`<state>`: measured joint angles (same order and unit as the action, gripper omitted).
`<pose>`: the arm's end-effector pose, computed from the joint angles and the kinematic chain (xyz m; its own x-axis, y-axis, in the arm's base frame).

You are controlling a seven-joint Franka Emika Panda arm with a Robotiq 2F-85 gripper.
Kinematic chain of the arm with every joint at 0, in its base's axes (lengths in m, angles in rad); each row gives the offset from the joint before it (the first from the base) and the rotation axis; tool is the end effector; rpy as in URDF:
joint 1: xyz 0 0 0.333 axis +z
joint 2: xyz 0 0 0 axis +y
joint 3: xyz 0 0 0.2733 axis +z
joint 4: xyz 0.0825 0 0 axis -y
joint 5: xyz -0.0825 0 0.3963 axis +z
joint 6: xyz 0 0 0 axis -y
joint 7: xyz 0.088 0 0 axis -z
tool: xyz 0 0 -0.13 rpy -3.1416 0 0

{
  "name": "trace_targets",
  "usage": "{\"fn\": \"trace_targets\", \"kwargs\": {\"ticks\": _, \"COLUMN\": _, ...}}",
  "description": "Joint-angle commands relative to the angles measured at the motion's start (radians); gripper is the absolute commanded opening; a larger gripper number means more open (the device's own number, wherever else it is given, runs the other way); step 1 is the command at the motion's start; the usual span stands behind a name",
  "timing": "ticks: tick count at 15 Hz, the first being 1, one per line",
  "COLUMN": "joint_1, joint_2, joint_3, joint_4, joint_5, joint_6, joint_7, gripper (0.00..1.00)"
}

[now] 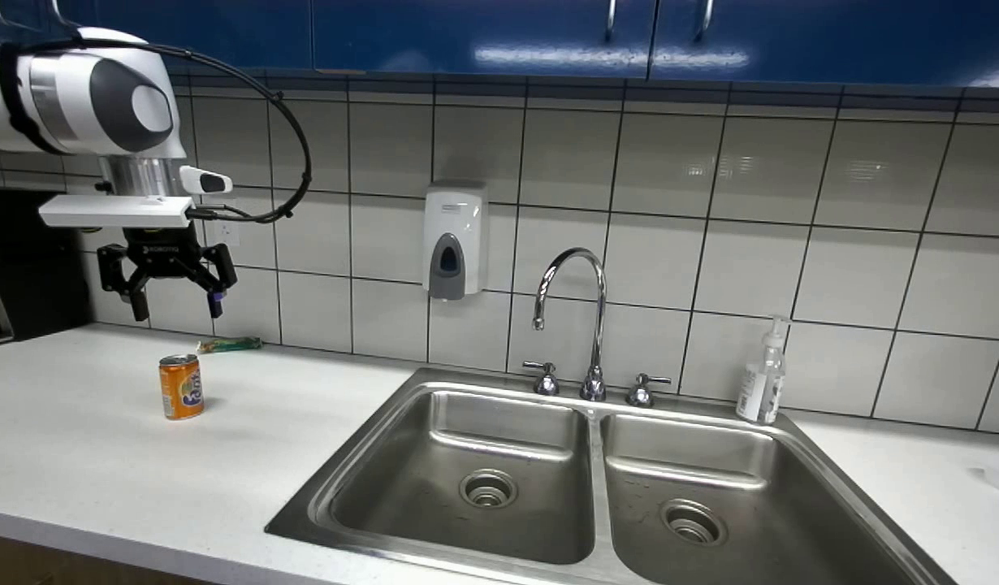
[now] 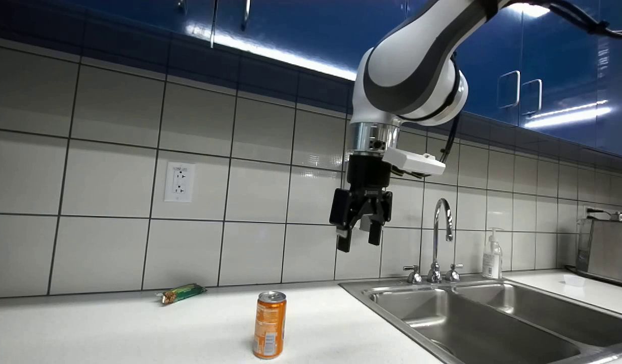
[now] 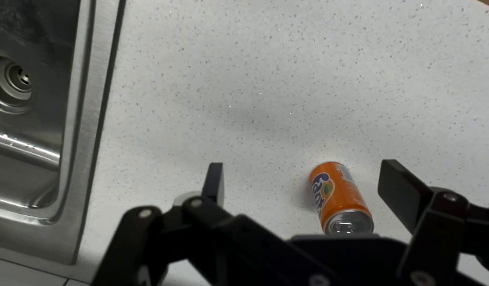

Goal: Put the orange can in the sink on the left.

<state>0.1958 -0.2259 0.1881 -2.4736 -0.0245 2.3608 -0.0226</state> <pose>0.4482 0.1769 0.3129 0.9063 0.4091 0.1066 0.4044 -0.9124 0.0633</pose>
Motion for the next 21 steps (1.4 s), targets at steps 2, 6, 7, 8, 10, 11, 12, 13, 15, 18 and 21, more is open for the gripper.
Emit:
{"fn": "trace_targets", "kwargs": {"ticks": 2, "joint_1": 0.012, "joint_2": 0.084, "joint_3": 0.033, "joint_4": 0.070, "joint_5": -0.018, "joint_6": 0.004, "joint_7": 0.043, "gripper": 1.00}}
{"fn": "trace_targets", "kwargs": {"ticks": 6, "joint_1": 0.027, "joint_2": 0.160, "joint_3": 0.044, "joint_4": 0.120, "joint_5": -0.022, "joint_6": -0.005, "joint_7": 0.037, "gripper": 1.00}}
{"fn": "trace_targets", "kwargs": {"ticks": 7, "joint_1": 0.029, "joint_2": 0.180, "joint_3": 0.046, "joint_4": 0.134, "joint_5": -0.028, "joint_6": -0.007, "joint_7": 0.040, "gripper": 1.00}}
{"fn": "trace_targets", "kwargs": {"ticks": 8, "joint_1": 0.030, "joint_2": 0.204, "joint_3": 0.048, "joint_4": 0.152, "joint_5": -0.033, "joint_6": -0.012, "joint_7": 0.041, "gripper": 1.00}}
{"fn": "trace_targets", "kwargs": {"ticks": 10, "joint_1": 0.033, "joint_2": 0.248, "joint_3": 0.047, "joint_4": 0.187, "joint_5": -0.044, "joint_6": -0.014, "joint_7": 0.039, "gripper": 1.00}}
{"fn": "trace_targets", "kwargs": {"ticks": 11, "joint_1": 0.036, "joint_2": 0.268, "joint_3": 0.046, "joint_4": 0.201, "joint_5": -0.047, "joint_6": -0.009, "joint_7": 0.035, "gripper": 1.00}}
{"fn": "trace_targets", "kwargs": {"ticks": 12, "joint_1": 0.038, "joint_2": 0.294, "joint_3": 0.045, "joint_4": 0.221, "joint_5": -0.057, "joint_6": -0.004, "joint_7": 0.045, "gripper": 1.00}}
{"fn": "trace_targets", "kwargs": {"ticks": 13, "joint_1": 0.041, "joint_2": 0.314, "joint_3": 0.044, "joint_4": 0.239, "joint_5": -0.058, "joint_6": -0.009, "joint_7": 0.041, "gripper": 1.00}}
{"fn": "trace_targets", "kwargs": {"ticks": 15, "joint_1": 0.047, "joint_2": 0.358, "joint_3": 0.044, "joint_4": 0.275, "joint_5": -0.060, "joint_6": -0.010, "joint_7": 0.036, "gripper": 1.00}}
{"fn": "trace_targets", "kwargs": {"ticks": 18, "joint_1": 0.061, "joint_2": 0.417, "joint_3": 0.043, "joint_4": 0.323, "joint_5": -0.075, "joint_6": -0.015, "joint_7": 0.036, "gripper": 1.00}}
{"fn": "trace_targets", "kwargs": {"ticks": 21, "joint_1": 0.076, "joint_2": 0.471, "joint_3": 0.042, "joint_4": 0.372, "joint_5": -0.086, "joint_6": -0.028, "joint_7": 0.028, "gripper": 1.00}}
